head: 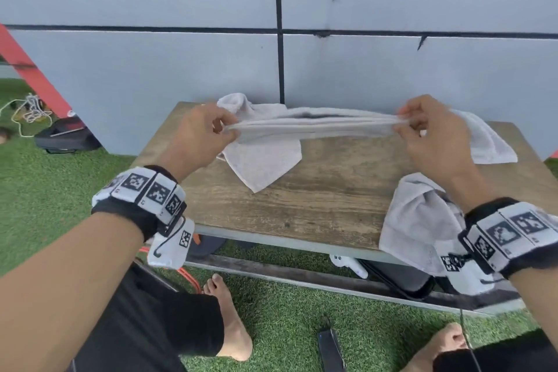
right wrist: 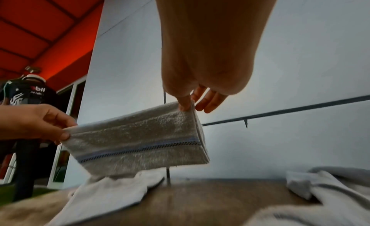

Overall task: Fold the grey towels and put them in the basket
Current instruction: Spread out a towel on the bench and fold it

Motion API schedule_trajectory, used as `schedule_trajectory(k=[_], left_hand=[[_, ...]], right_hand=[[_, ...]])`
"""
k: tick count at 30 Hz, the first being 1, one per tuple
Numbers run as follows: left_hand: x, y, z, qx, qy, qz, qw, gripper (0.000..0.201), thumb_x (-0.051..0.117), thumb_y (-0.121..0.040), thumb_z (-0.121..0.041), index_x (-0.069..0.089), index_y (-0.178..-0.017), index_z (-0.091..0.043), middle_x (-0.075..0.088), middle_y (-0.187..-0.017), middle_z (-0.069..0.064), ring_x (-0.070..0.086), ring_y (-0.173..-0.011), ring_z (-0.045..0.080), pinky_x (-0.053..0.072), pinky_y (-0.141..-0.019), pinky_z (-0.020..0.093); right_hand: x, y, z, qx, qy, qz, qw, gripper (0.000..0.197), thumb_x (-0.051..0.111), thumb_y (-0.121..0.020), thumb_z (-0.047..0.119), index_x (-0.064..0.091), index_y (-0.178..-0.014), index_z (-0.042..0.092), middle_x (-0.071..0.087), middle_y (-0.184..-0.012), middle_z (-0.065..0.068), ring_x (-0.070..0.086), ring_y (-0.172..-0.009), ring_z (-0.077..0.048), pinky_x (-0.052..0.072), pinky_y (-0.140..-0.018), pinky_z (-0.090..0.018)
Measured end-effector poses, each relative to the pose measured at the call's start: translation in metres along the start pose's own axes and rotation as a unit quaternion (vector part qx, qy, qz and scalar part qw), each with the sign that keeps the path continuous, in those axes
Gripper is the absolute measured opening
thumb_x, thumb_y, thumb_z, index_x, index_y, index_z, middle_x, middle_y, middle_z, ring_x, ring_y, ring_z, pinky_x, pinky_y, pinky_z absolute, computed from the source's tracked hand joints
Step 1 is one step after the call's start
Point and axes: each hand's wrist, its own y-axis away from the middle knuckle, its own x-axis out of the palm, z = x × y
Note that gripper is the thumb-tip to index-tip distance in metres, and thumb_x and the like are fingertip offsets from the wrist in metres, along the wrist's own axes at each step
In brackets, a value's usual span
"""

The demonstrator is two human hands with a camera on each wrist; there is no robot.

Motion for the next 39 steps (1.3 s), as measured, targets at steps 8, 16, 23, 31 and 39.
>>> schedule_trajectory(k=[8,16,23,31,39], left_hand=[[0.048,0.073,0.040,-0.133,-0.068,0.282,0.948,0.030,0.081,-0.082,-0.028,0.058,-0.102,-0.026,0.062,-0.097,-0.009,0.061,-0.085,0.012,0.044,-0.066,0.023],[0.073,0.087,0.031,-0.204,-0.114,0.203,0.951,0.054,0.064,-0.094,-0.040,0.041,-0.052,-0.016,0.037,-0.047,-0.002,0.037,-0.045,0.017,0.027,-0.049,0.028],[0.073,0.091,0.030,-0.209,-0.089,0.153,0.962,0.050,0.067,-0.089,-0.027,0.038,-0.050,-0.019,0.040,-0.044,-0.004,0.035,-0.040,0.014,0.032,-0.047,0.022],[0.055,0.086,0.033,-0.237,0.015,0.101,0.966,0.029,0.069,-0.082,-0.015,0.053,-0.058,-0.013,0.049,-0.057,0.008,0.049,-0.055,0.017,0.035,-0.051,0.024],[0.070,0.095,0.047,-0.274,0.006,0.116,0.955,0.031,0.075,-0.081,-0.018,0.070,-0.072,0.011,0.073,-0.067,0.019,0.061,-0.053,0.019,0.052,-0.053,0.027]], right_hand=[[0.010,0.084,-0.062,0.047,0.105,0.274,0.955,0.019,0.078,-0.085,0.019,0.065,-0.086,0.032,0.067,-0.087,0.013,0.061,-0.086,-0.004,0.047,-0.077,-0.020],[0.022,0.096,-0.063,0.071,0.231,0.211,0.947,0.035,0.061,-0.093,0.042,0.064,-0.063,0.023,0.065,-0.060,0.005,0.061,-0.061,-0.014,0.048,-0.062,-0.033],[0.026,0.100,-0.054,0.098,0.206,0.170,0.959,0.032,0.062,-0.091,0.035,0.059,-0.061,0.023,0.062,-0.056,0.004,0.060,-0.059,-0.018,0.052,-0.072,-0.040],[0.018,0.097,-0.055,0.113,0.125,0.147,0.975,0.028,0.067,-0.087,0.026,0.058,-0.061,0.026,0.059,-0.056,0.006,0.057,-0.060,-0.015,0.047,-0.062,-0.033],[0.019,0.102,-0.057,0.120,0.217,0.201,0.948,0.027,0.068,-0.086,0.040,0.069,-0.063,0.027,0.065,-0.057,0.008,0.061,-0.075,-0.018,0.050,-0.078,-0.037]])
